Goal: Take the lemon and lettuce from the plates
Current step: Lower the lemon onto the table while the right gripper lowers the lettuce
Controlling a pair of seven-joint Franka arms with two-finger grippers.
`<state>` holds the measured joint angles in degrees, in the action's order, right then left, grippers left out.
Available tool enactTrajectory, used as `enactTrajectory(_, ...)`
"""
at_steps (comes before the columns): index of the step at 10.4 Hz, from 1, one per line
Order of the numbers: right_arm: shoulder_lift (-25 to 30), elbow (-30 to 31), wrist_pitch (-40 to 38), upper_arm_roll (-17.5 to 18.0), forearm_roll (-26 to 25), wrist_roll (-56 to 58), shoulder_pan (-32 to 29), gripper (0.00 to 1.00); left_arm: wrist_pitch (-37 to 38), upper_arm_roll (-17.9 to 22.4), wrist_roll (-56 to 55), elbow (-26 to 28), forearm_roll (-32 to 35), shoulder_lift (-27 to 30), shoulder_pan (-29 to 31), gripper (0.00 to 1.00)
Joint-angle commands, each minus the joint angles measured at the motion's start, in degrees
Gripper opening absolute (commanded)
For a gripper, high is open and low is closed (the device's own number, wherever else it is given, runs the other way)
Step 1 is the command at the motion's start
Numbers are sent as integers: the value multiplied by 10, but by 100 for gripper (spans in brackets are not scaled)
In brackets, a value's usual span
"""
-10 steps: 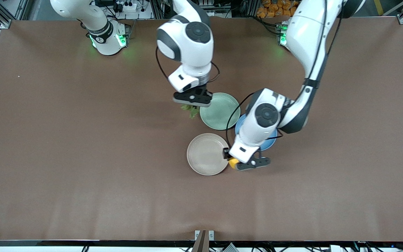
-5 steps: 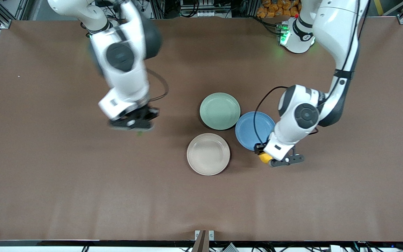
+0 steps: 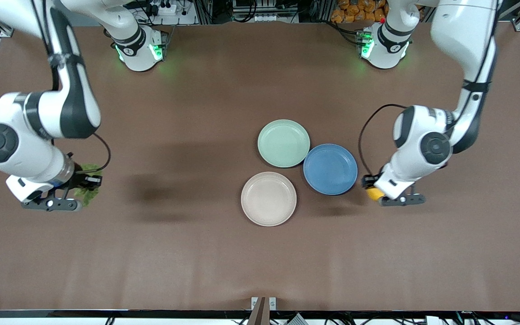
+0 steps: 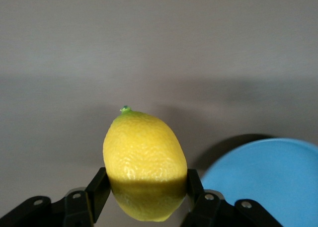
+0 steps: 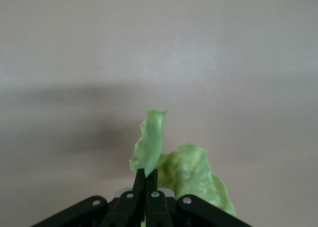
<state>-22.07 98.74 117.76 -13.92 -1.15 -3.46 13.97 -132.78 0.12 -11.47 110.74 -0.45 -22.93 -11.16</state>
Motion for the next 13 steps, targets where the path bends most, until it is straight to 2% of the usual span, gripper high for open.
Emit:
enactTrajectory(1, -58, 23, 60, 26, 39, 24, -41, 0, -2, -7, 84, 68, 17, 60, 55, 0)
enactTrajectory(3, -91, 26, 87, 53, 63, 57, -75, 0, -3, -6, 127, 69, 17, 54, 78, 0)
enactTrajectory(5, -111, 26, 110, 57, 63, 59, -77, 0, -3, -6, 152, 69, 17, 50, 97, 0)
enactTrajectory(6, -113, 25, 111, 58, 63, 59, -77, 35, -3, -6, 154, 65, 17, 42, 97, 0)
enactTrajectory(7, -107, 23, 103, 58, 63, 58, -76, 99, -3, -6, 154, 63, 17, 36, 100, 79)
enactTrajectory(8, -83, 22, 87, 58, 63, 58, -76, 100, -3, -7, 154, 62, 17, 35, 101, 100)
enactTrajectory(9, -46, 17, 57, 72, 58, 59, -83, 100, -2, -7, 153, 63, 17, 37, 101, 100)
enactTrajectory(10, -4, 16, 10, 105, 56, 58, -120, 100, -2, -7, 149, 62, 17, 38, 101, 100)
enactTrajectory(11, 35, 13, -27, 114, 55, 58, -126, 100, -2, -7, 143, 62, 17, 44, 101, 100)
enactTrajectory(13, 81, -35, -122, 117, 51, 51, -127, 100, -1, -8, 111, 68, 9, 81, 101, 100)
